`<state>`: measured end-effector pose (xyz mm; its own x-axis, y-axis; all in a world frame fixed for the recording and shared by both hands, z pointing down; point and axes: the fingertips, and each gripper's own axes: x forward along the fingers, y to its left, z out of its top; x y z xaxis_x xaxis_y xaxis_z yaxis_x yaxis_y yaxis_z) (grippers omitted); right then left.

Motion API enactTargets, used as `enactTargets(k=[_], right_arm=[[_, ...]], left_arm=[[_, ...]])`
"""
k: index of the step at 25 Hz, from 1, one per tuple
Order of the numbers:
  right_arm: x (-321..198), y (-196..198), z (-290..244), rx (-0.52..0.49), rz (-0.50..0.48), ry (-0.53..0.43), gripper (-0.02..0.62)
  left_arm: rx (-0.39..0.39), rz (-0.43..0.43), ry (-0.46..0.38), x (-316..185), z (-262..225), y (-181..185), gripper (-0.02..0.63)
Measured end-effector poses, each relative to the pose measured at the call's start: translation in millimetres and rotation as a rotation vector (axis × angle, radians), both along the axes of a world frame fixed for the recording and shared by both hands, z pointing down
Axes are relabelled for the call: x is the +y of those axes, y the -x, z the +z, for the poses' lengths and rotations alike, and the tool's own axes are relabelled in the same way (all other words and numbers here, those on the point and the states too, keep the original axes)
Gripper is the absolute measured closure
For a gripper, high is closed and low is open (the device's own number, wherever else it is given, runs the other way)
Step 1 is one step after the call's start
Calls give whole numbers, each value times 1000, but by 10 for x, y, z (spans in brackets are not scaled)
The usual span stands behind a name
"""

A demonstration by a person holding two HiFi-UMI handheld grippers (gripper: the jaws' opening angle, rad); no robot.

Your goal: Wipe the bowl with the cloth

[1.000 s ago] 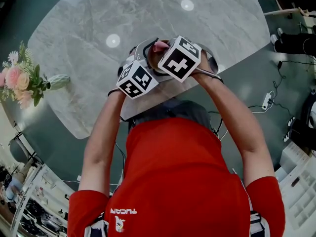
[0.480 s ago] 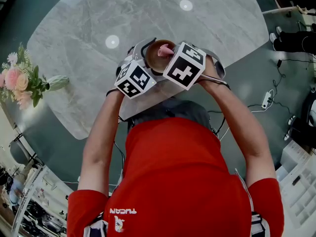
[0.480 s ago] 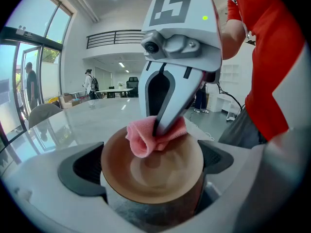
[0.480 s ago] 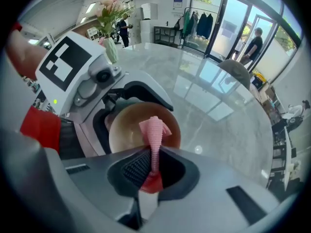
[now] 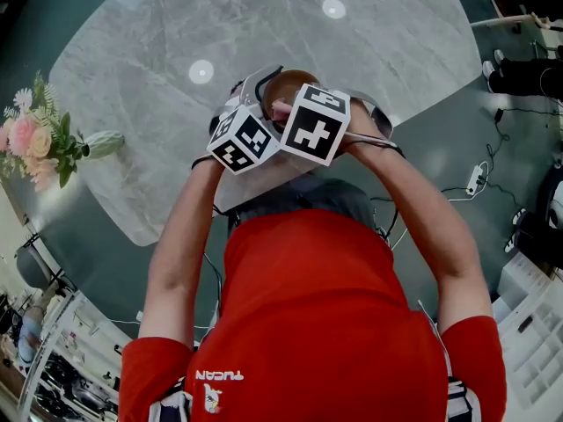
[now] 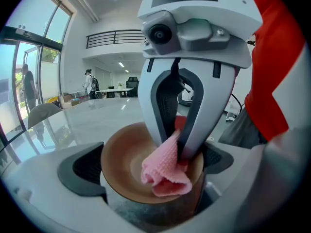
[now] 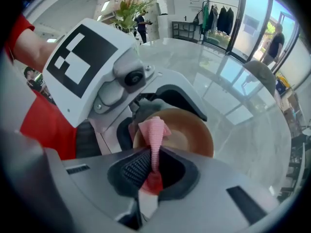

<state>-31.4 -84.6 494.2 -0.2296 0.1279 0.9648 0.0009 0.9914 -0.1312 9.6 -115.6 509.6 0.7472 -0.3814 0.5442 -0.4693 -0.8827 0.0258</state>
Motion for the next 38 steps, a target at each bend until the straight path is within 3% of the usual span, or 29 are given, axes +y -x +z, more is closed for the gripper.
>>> enactTargets(k=[8,20,29,38], right_arm=[[-94,178,126,-15,24,20,574],[-457,60,176,45,79,-136,574],[-256,-115,130,87,18,-77,574],[-108,36,164,56,14,-7,574]], left_arm=[[1,1,6,5,8,-11,22],[5,0,4,2,-1,2,22],[8,0,2,2,-3,1,23],[5,2,3,7,-3,-1,22]])
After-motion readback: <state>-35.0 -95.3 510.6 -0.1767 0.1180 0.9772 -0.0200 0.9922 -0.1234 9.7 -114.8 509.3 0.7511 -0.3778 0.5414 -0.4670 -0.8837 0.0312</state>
